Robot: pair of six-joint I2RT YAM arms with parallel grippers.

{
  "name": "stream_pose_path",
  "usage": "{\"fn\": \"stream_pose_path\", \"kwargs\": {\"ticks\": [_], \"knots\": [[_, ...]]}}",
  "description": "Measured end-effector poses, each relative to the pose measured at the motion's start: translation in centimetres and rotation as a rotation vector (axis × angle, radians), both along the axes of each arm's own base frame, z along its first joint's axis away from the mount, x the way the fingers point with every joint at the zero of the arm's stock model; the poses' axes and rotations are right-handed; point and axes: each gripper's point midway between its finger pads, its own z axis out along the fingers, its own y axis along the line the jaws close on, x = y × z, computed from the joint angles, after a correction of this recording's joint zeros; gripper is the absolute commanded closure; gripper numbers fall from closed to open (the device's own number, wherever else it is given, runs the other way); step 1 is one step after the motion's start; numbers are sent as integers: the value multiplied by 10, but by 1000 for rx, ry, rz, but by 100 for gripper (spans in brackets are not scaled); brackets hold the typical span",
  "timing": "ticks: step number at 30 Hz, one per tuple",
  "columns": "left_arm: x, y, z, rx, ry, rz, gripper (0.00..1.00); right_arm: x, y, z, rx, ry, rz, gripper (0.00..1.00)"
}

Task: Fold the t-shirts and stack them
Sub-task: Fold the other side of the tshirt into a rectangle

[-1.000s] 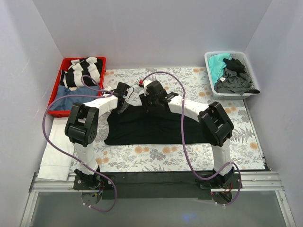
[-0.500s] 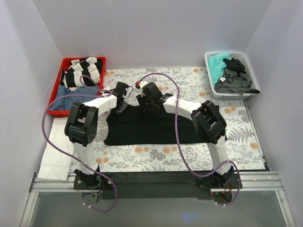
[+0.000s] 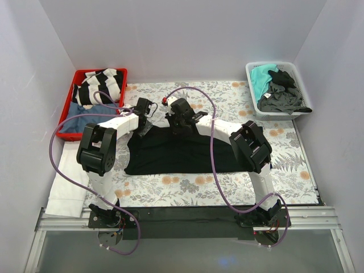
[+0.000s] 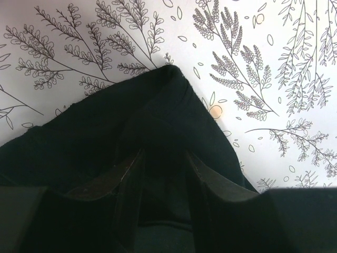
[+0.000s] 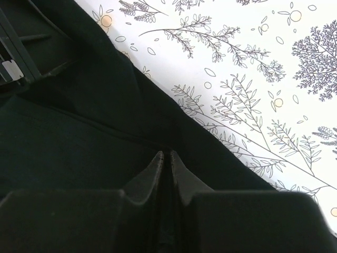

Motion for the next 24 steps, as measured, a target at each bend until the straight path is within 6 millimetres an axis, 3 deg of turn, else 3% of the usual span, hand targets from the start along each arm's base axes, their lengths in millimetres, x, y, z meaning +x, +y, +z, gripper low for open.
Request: {"fn": "stream_pose_path", "kwargs": {"ticks": [5, 8, 14, 21, 24], "knots": [[0, 0, 0, -14, 3, 0, 65, -1, 0, -1, 0, 4, 3, 77], [0, 0, 0, -19, 5, 1, 65, -1, 0, -1, 1, 4, 4, 76], [1, 1, 0, -31, 7, 2, 66, -2, 0, -2, -1, 7, 5, 99], [1, 2, 0, -45, 8, 5, 66, -18, -15, -25, -49, 52, 3, 99], [2, 3, 1, -52, 9, 8, 65, -33, -25, -25, -68, 59, 4, 99]]}}
